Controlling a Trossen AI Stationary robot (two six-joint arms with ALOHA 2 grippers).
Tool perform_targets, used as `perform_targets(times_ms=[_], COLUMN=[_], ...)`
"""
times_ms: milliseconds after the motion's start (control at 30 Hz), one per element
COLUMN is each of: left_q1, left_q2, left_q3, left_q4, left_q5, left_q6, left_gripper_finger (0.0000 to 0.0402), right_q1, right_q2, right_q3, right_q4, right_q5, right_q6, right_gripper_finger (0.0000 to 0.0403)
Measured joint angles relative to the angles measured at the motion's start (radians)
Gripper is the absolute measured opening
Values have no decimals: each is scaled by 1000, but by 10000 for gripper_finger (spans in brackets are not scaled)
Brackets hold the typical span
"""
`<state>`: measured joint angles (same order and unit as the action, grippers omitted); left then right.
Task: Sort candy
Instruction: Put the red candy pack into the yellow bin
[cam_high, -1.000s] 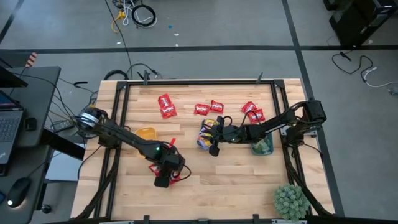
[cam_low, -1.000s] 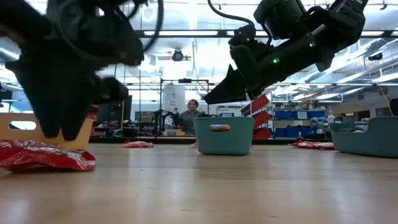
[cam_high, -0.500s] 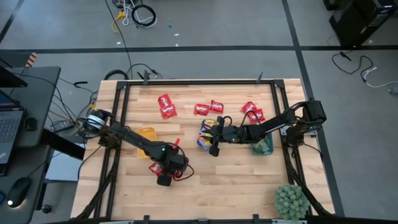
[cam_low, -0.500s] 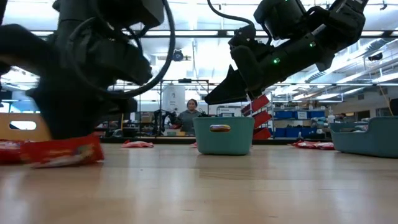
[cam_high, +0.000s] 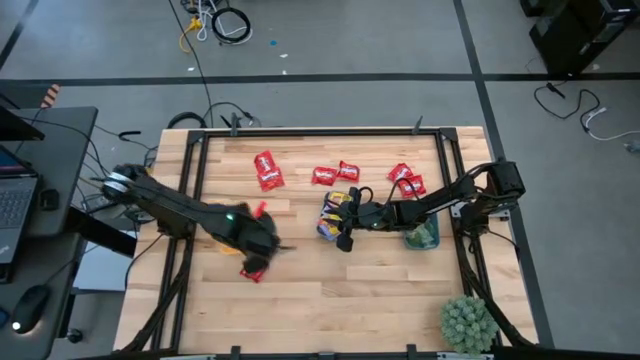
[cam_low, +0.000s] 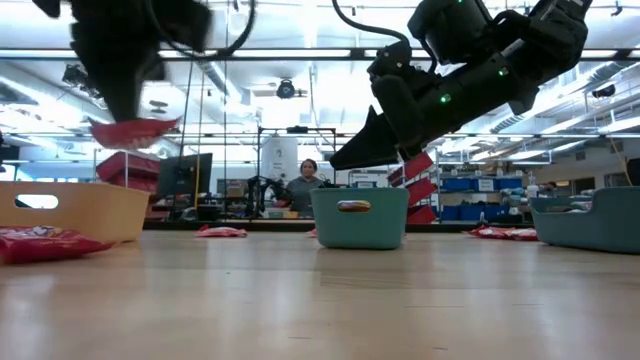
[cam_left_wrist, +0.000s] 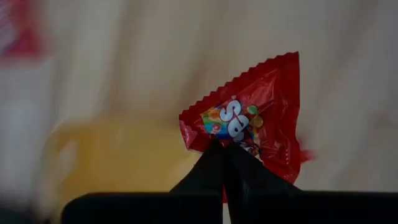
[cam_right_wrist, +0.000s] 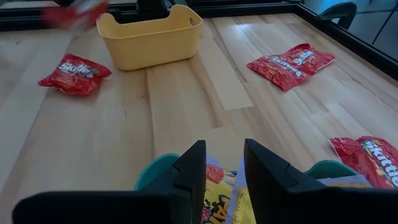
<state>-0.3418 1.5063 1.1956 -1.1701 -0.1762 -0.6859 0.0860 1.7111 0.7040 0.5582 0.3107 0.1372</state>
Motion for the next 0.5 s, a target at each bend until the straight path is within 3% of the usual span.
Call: perform_targets(times_ms=[100, 233, 367, 500], left_q1=[11, 49, 125, 214], left_q2=[-90, -209, -299, -347], left_q3=[-45, -152, -279, -401], left_q4=[-104, -110, -79, 77], left_q5=[-71, -80, -61, -4], left_q6=[-169, -296, -319, -273], left_gripper_finger=[1, 1, 0, 0], right_q1=[0, 1, 5, 5], right_q2=[0, 0, 0, 0], right_q3=[0, 0, 0, 0], right_q4=[-4, -4, -4, -13], right_q5=[0, 0, 0, 0], right_q6=[1, 1, 1, 1], right_gripper_finger=[96, 94, 96, 94])
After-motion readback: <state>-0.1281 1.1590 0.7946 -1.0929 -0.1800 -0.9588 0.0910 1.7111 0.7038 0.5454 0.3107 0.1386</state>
